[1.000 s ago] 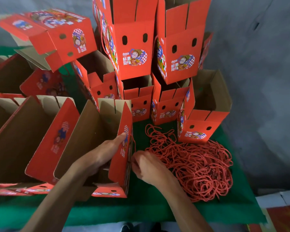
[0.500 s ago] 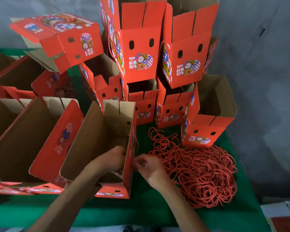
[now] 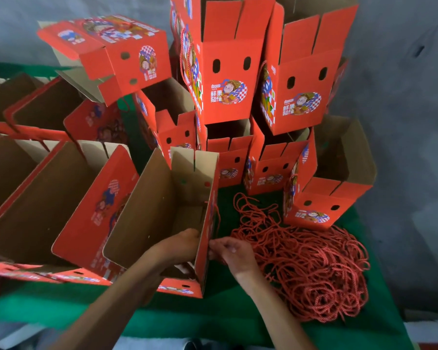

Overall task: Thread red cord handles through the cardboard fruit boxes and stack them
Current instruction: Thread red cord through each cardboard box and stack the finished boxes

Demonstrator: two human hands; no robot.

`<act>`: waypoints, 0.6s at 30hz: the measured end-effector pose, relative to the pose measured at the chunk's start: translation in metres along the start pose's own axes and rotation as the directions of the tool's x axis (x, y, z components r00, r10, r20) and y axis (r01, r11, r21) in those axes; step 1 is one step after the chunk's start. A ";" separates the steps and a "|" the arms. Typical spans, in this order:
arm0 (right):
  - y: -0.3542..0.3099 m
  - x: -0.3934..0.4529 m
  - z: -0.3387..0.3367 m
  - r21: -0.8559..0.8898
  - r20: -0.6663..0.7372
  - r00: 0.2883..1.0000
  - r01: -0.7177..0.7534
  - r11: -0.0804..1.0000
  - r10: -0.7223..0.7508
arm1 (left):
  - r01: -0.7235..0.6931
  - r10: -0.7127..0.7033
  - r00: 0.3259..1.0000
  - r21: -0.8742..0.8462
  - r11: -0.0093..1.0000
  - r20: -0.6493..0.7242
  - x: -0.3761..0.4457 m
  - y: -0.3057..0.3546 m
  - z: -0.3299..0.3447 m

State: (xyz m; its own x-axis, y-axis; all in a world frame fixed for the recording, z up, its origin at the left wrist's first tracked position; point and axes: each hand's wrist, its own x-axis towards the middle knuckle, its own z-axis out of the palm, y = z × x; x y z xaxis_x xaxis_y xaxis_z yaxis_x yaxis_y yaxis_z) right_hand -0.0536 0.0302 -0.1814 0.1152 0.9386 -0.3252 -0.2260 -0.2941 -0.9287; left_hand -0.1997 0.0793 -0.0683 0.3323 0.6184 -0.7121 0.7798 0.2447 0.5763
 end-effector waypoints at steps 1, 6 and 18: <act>0.003 0.001 -0.001 0.010 0.003 1.000 0.009 1.000 -0.009 | -0.014 0.014 1.000 0.014 1.000 -0.002 0.004 -0.004 0.001; 0.029 0.020 -0.018 -0.319 -0.194 0.979 -0.001 0.948 -0.064 | -0.003 0.010 0.999 -0.160 0.987 0.042 0.009 -0.010 -0.005; 0.057 0.056 -0.027 -0.987 -0.093 0.990 -0.077 0.144 -0.109 | -0.368 0.753 0.533 0.695 0.618 -0.386 -0.024 -0.010 -0.095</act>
State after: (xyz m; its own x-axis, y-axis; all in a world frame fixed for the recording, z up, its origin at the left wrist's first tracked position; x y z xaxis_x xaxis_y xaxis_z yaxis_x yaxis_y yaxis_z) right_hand -0.0337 0.0607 -0.2572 0.2286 0.9442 -0.2373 0.9130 -0.2925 -0.2845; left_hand -0.2662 0.1327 -0.0192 0.5590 0.8024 0.2089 0.7280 -0.5956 0.3395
